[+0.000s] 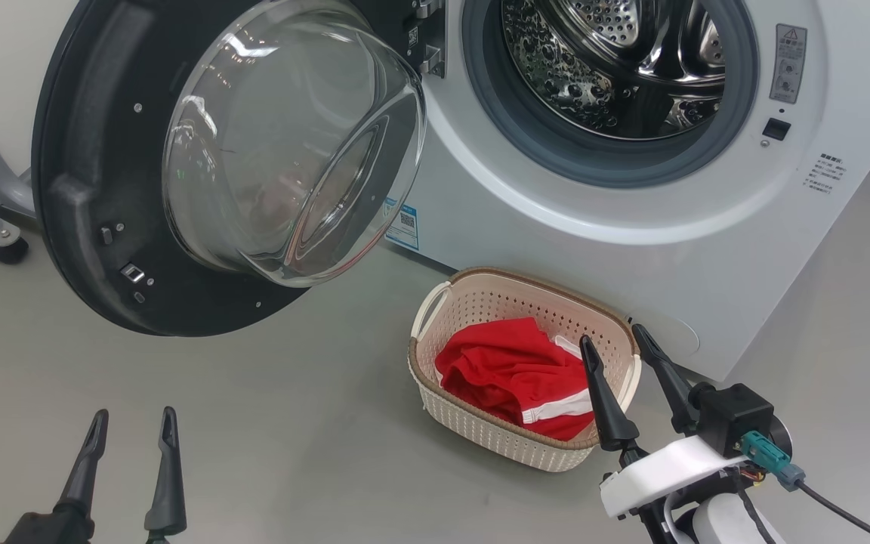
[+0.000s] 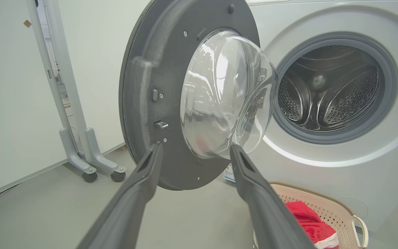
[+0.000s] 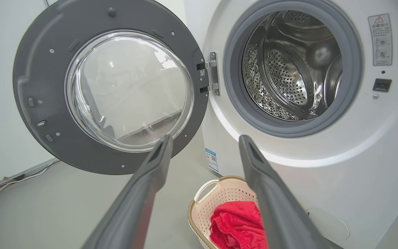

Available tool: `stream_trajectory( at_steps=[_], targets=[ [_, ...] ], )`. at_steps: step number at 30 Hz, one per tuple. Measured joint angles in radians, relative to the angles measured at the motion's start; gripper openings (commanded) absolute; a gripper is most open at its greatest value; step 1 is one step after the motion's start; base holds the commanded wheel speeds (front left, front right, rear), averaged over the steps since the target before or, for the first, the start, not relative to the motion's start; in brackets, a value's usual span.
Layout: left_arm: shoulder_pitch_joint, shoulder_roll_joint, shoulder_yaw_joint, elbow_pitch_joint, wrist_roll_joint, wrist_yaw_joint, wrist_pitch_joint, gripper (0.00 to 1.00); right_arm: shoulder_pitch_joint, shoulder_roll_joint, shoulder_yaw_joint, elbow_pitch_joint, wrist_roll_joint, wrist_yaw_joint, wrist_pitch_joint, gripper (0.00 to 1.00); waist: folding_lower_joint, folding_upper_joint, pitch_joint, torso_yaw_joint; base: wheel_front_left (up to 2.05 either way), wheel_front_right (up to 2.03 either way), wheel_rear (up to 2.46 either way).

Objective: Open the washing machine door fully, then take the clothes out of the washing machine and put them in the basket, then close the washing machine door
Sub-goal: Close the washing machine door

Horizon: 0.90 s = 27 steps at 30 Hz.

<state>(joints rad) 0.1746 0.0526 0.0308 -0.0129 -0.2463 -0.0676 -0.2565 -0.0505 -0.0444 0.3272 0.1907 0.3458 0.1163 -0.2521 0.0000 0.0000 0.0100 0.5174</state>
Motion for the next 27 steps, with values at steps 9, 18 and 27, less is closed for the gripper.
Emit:
stream_trajectory(
  at_steps=[9, 18, 27],
  targets=[
    [0.0, 0.0, 0.0, -0.001, 0.0, 0.0, 0.0, 1.0, -0.002, 0.0, 0.0, 0.001, 0.0, 0.0, 0.0, 1.0, 0.0, 0.0, -0.001, -0.001, 0.0, 0.0, 0.0],
    [0.002, 0.0, 0.0, -0.001, -0.01, 0.0, 0.0, 0.0, -0.002, 0.0, 0.0, 0.002, 0.0, 0.005, 0.0, 1.0, 0.0, 0.0, -0.002, -0.002, 0.0, 0.0, 0.0],
    [0.016, 0.004, 0.038, -0.016, -0.019, 0.0, 0.0, 0.0, -0.002, -0.001, 0.011, 0.001, -0.005, 0.005, 0.0, 1.0, 0.0, 0.0, 0.016, -0.003, 0.0, 0.0, 0.0]
  ],
)
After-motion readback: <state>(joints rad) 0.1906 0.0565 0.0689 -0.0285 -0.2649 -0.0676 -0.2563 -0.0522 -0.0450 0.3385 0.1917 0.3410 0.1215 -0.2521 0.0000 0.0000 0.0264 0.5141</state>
